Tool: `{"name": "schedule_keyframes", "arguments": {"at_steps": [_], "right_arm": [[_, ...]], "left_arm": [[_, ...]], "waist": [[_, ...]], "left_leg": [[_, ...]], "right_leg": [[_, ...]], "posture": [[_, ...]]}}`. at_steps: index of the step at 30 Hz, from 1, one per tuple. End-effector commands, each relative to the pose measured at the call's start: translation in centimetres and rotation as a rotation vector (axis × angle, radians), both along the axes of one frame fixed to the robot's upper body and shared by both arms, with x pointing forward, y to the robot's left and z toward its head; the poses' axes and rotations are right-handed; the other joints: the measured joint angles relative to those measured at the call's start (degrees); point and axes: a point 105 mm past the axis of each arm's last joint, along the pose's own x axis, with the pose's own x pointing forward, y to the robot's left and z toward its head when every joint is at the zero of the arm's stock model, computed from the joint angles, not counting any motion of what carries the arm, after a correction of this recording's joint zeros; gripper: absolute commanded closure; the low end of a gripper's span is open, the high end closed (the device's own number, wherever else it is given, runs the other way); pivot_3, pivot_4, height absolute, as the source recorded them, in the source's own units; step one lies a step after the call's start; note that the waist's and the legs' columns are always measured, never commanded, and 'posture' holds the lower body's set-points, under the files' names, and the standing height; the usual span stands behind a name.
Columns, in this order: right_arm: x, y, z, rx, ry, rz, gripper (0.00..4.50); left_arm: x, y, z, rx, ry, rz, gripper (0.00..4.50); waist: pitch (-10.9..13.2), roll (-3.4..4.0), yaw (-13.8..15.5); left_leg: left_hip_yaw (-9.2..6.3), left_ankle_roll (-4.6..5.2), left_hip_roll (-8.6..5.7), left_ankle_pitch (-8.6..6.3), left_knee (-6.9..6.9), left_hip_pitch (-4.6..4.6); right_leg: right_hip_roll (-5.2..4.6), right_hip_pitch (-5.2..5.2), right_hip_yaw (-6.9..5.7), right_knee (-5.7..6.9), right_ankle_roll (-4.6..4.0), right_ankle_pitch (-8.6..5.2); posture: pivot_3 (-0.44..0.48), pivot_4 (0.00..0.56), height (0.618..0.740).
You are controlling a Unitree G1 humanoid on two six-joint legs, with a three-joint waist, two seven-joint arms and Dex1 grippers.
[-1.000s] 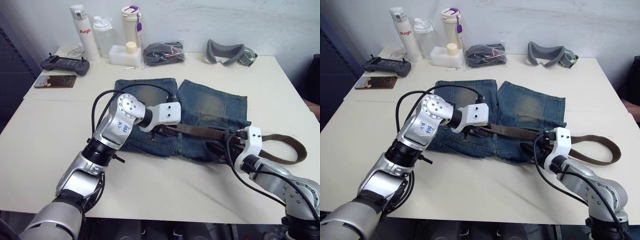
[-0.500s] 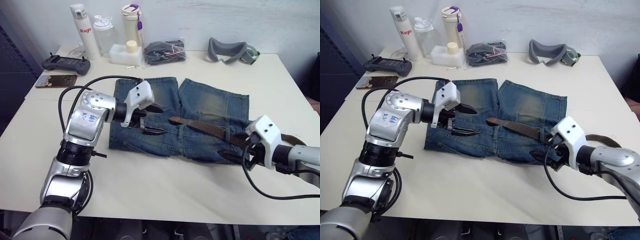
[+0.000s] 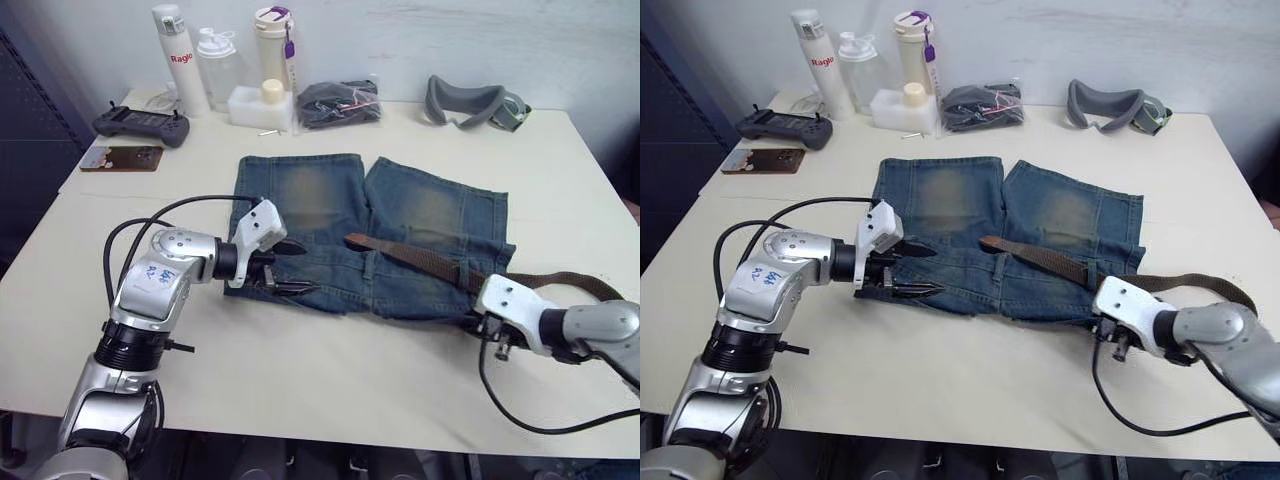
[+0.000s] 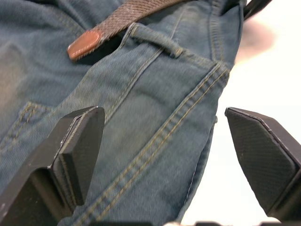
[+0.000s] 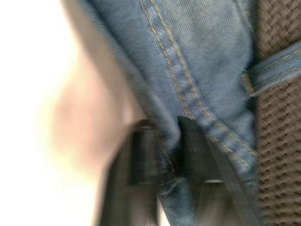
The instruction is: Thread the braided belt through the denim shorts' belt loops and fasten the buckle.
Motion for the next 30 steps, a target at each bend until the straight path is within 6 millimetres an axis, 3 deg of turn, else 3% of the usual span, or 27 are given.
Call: {"name": "schedule_keyframes", "arguments": {"at_steps": [1,4,7,11,12,13,17,19,21,23,25,30], "right_arm": [[1.3,-5.5,1.8,-0.211,-0.103,0.000,4.47],[2.7,-8.1,3.1,-0.340,-0.210,0.040,4.47],[4.1,-9.4,3.9,-0.450,-0.314,0.101,4.47],[4.4,-10.9,3.1,-0.473,-0.262,0.110,4.47],[4.6,-10.9,4.0,-0.416,-0.275,0.067,4.47],[4.7,-10.8,4.9,-0.380,-0.293,0.041,3.56],[4.3,-10.9,7.7,-0.256,-0.295,-0.069,1.74],[4.3,-10.5,9.1,-0.149,-0.312,-0.136,0.80],[4.6,-8.7,10.2,0.121,-0.337,-0.243,0.08],[5.0,-6.6,10.5,0.429,-0.320,-0.348,0.08],[5.0,-4.3,8.9,0.702,-0.224,-0.460,0.08],[4.0,0.7,4.6,1.097,0.115,-0.620,0.08]], "left_arm": [[-0.3,-0.4,0.8,-0.019,-0.040,-0.022,0.00],[-0.3,-0.7,0.7,-0.026,-0.037,-0.028,0.00],[-0.3,-1.1,0.6,-0.032,-0.037,-0.039,0.00],[-0.4,-2.0,0.4,-0.042,-0.037,-0.057,0.00],[-0.5,-2.2,0.4,-0.050,-0.034,-0.059,0.00],[-0.6,-2.4,0.5,-0.057,-0.031,-0.061,0.00],[-0.8,-2.4,0.5,-0.063,-0.028,-0.060,0.00],[-0.8,-2.4,0.6,-0.064,-0.030,-0.057,0.00],[-0.5,-2.5,1.2,-0.090,-0.036,-0.043,0.00],[-0.3,-2.8,1.9,-0.127,-0.038,-0.036,0.00],[-0.2,-3.1,2.5,-0.155,-0.054,-0.037,0.00],[-0.3,-3.5,3.6,-0.192,-0.092,-0.038,0.00]], "waist": [[0.00,0.00,-0.03],[0.00,0.00,-0.28],[0.05,0.09,-0.47],[0.06,0.11,-0.76],[0.06,0.12,-0.74],[0.09,0.16,-0.67],[0.15,0.29,-0.64],[0.14,0.31,-0.84],[0.14,0.31,-0.93],[0.14,0.28,-1.07],[0.14,0.24,-1.01],[0.14,0.32,-0.79]], "left_leg": [[0.01,0.00,-0.01,0.00,0.01,0.00],[0.04,0.01,-0.07,0.00,0.02,0.01],[0.09,-0.03,-0.07,0.03,0.03,0.03],[0.08,-0.20,-0.02,0.21,0.03,0.07],[0.08,-0.21,-0.02,0.24,0.03,0.07],[0.08,-0.21,-0.02,0.26,0.03,0.08],[0.06,-0.20,-0.02,0.28,0.06,0.08],[0.05,-0.20,0.01,0.28,0.06,0.09],[0.05,-0.20,0.03,0.28,0.06,0.11],[0.01,-0.20,0.08,0.28,0.08,0.15],[-0.10,-0.20,0.09,0.28,0.08,0.15],[-0.21,-0.21,0.04,0.28,0.03,0.01]], "right_leg": [[-0.02,0.00,0.00,-0.01,0.02,0.01],[-0.08,0.01,0.01,0.00,0.06,0.04],[-0.07,-0.06,0.03,0.08,0.04,0.02],[0.03,-0.10,0.02,0.24,-0.10,-0.06],[0.04,-0.11,0.03,0.29,-0.13,-0.08],[0.03,-0.11,0.02,0.33,-0.15,-0.10],[0.04,-0.12,0.02,0.38,-0.16,-0.10],[0.05,-0.11,0.02,0.40,-0.16,-0.10],[0.07,-0.10,0.02,0.40,-0.16,-0.10],[0.10,-0.03,0.01,0.40,-0.17,-0.09],[0.11,0.03,-0.04,0.37,-0.17,-0.09],[0.04,-0.03,-0.14,0.34,-0.19,-0.10]], "posture": [[0.000,0.150,0.683],[0.000,0.150,0.683],[0.000,0.150,0.683],[0.000,0.150,0.683],[0.000,0.150,0.683],[0.000,0.150,0.683],[0.000,0.150,0.683],[0.000,0.150,0.683],[0.000,0.150,0.683],[0.000,0.150,0.683],[0.000,0.150,0.683],[0.000,0.150,0.683]]}}
